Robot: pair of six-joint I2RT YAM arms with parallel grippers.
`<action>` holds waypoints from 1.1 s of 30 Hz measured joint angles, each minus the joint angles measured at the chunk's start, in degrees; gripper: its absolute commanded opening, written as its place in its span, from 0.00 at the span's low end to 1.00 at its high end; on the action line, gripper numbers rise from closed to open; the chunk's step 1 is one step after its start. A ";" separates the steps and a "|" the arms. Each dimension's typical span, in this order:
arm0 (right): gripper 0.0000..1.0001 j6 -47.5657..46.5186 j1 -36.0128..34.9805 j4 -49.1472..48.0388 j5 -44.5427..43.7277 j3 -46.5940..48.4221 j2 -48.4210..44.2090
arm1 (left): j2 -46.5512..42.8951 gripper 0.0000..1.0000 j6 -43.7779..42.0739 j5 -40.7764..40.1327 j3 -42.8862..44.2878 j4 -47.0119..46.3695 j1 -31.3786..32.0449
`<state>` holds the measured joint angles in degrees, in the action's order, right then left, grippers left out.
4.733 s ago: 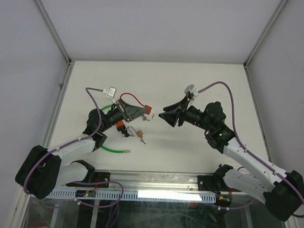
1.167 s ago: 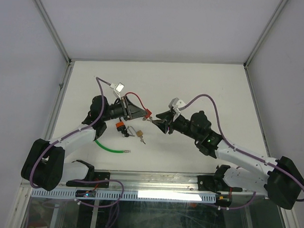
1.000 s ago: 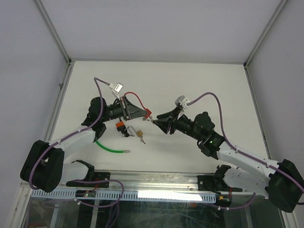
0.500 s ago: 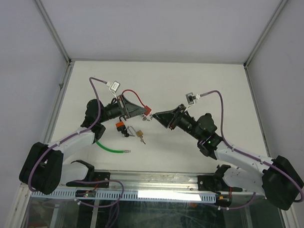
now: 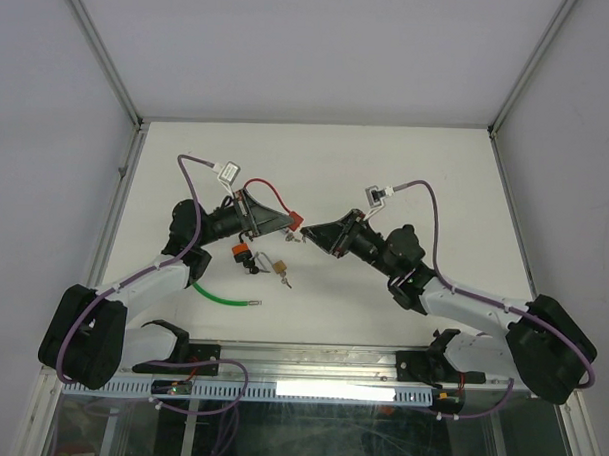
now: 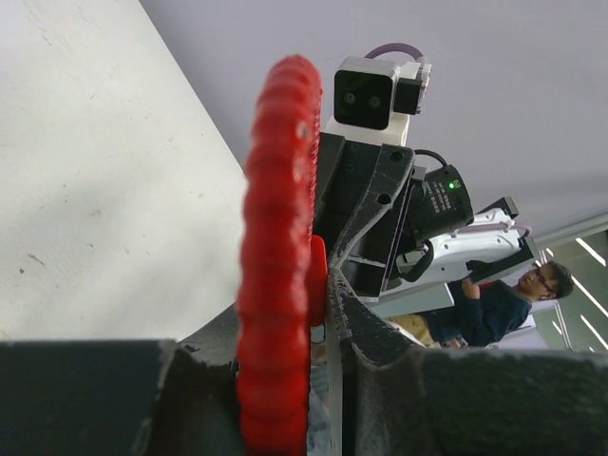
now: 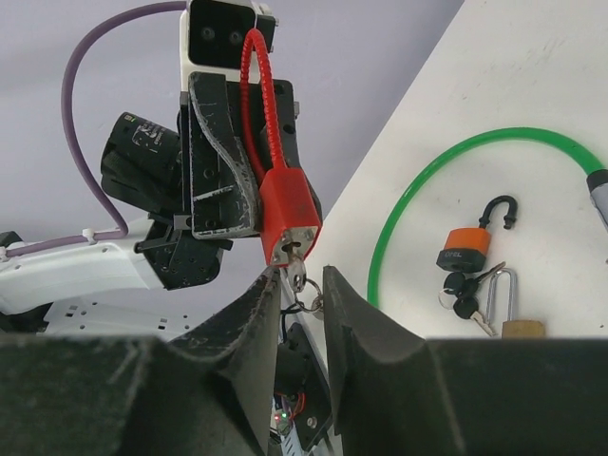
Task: Unlock with the key
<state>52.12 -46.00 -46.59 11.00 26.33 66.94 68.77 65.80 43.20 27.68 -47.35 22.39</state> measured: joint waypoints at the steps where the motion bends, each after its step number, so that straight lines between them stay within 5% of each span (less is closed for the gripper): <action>1: 0.25 0.07 0.00 -0.26 0.13 0.00 0.07 | 0.00 0.00 0.13 0.00 -0.02 -0.20 0.00; 12: 0.00 1.38 0.15 -4.55 1.86 0.00 1.97 | 0.00 0.00 1.51 -0.07 -0.55 -2.12 -0.02; 26: 0.00 2.16 1.51 -8.98 6.03 0.42 4.00 | -0.02 0.00 3.50 -0.26 -1.70 -6.23 -0.04; 33: 0.00 5.84 9.51 -13.14 20.98 5.33 10.27 | -0.02 0.00 -3.04 -3.13 0.35 -3.74 2.36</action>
<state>57.95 -36.49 -59.72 31.99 31.66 77.21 68.75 62.76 40.07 28.03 -51.09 24.75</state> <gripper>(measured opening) 0.007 0.188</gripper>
